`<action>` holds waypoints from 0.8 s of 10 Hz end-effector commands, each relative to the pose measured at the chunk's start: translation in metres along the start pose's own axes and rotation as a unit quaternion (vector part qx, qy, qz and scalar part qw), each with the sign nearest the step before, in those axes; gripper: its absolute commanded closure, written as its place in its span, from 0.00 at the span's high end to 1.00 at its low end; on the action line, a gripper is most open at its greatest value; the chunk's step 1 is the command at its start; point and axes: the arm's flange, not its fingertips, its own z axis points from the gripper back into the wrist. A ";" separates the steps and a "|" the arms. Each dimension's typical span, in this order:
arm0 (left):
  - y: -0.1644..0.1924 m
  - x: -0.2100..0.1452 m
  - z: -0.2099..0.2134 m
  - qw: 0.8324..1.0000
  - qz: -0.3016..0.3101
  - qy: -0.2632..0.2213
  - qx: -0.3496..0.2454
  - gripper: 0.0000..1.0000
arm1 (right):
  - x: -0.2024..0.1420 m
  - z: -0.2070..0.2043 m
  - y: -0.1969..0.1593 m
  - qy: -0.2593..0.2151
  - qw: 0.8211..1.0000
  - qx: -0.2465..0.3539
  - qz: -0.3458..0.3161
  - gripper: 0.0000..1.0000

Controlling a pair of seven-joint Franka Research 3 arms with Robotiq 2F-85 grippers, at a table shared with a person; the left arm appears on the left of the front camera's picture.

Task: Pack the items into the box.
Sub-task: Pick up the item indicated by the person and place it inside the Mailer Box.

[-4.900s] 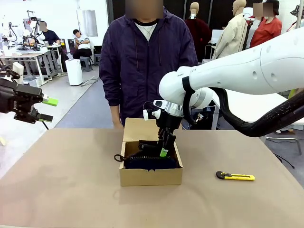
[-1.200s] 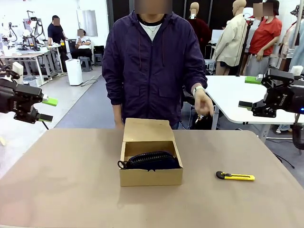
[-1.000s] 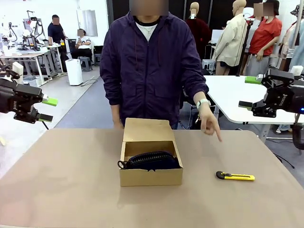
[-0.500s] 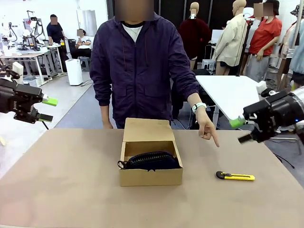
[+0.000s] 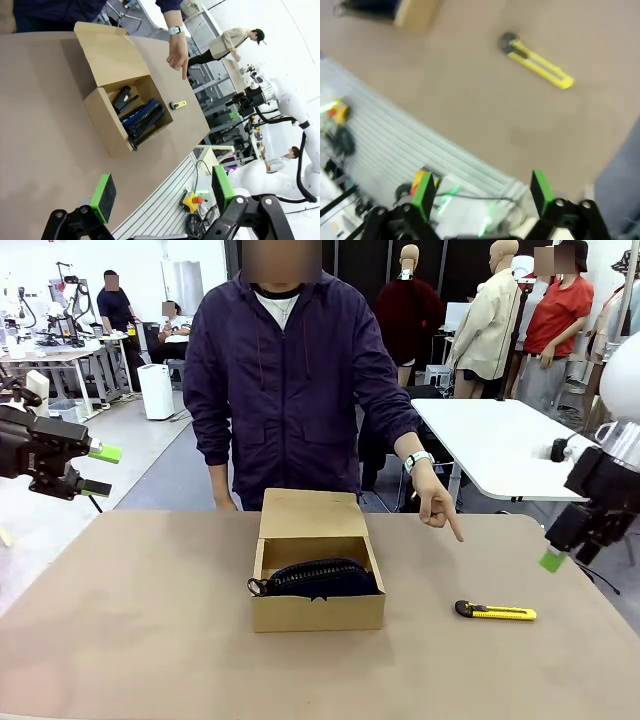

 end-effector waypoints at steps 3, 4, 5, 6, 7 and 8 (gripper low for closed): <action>0.000 -0.001 0.003 1.000 -0.003 0.003 -0.002 1.00 | -0.002 0.000 0.002 -0.004 1.000 0.001 0.004 1.00; 0.000 -0.001 0.003 1.000 -0.003 0.003 -0.002 1.00 | 0.017 -0.025 -0.004 -0.003 0.996 -0.009 0.089 1.00; 0.000 -0.001 0.003 1.000 -0.003 0.003 -0.002 1.00 | 0.025 -0.045 -0.011 -0.030 0.985 0.011 0.167 1.00; 0.000 -0.001 0.003 1.000 -0.003 0.003 -0.002 1.00 | 0.028 -0.059 -0.016 -0.063 0.964 0.037 0.254 1.00; 0.000 -0.001 0.003 1.000 -0.003 0.003 -0.002 1.00 | 0.031 -0.072 -0.024 -0.095 0.930 0.079 0.347 1.00; 0.000 -0.001 0.003 1.000 -0.003 0.003 -0.002 1.00 | 0.035 -0.089 -0.035 -0.100 0.885 0.108 0.442 1.00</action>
